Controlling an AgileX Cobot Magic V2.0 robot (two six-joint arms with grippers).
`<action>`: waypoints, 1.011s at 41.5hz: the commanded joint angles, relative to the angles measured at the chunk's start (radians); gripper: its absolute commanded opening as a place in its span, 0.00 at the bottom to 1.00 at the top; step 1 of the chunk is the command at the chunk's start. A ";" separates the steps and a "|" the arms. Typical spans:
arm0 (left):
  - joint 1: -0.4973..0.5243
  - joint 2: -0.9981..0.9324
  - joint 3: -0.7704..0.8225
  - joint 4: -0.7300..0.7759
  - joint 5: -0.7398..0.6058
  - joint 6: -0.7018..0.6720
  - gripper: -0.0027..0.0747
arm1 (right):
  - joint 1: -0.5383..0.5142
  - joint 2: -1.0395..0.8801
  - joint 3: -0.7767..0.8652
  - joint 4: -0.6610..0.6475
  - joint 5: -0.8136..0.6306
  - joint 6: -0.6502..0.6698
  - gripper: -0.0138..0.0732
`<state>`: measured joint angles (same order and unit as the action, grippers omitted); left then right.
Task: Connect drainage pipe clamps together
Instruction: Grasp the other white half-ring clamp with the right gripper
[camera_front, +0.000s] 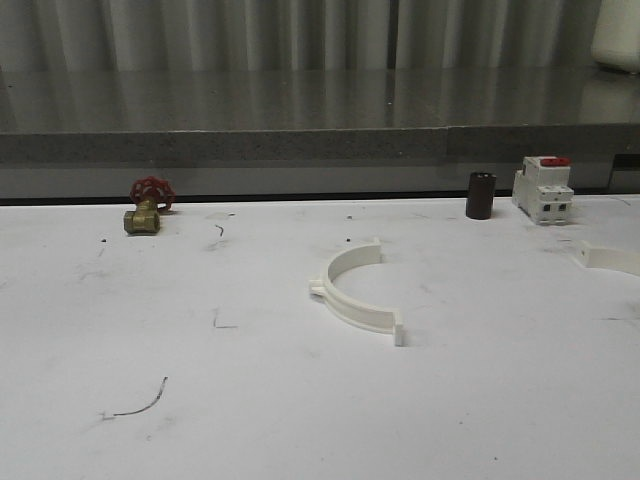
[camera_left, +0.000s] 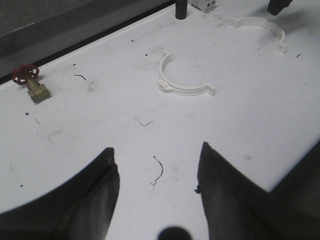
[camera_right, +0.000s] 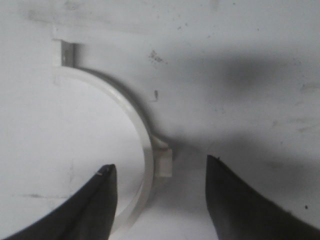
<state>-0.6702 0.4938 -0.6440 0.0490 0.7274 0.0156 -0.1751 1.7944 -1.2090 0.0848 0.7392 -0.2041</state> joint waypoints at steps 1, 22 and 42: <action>-0.002 0.006 -0.026 -0.006 -0.071 -0.005 0.49 | -0.004 -0.012 -0.032 -0.001 -0.057 -0.015 0.65; -0.002 0.006 -0.026 -0.006 -0.071 -0.005 0.49 | 0.007 0.062 -0.032 0.001 -0.052 -0.014 0.48; -0.002 0.006 -0.026 -0.006 -0.071 -0.005 0.49 | 0.021 0.027 -0.033 0.003 0.001 -0.010 0.37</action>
<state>-0.6702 0.4938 -0.6440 0.0490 0.7274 0.0156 -0.1619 1.8954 -1.2111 0.0848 0.7322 -0.2048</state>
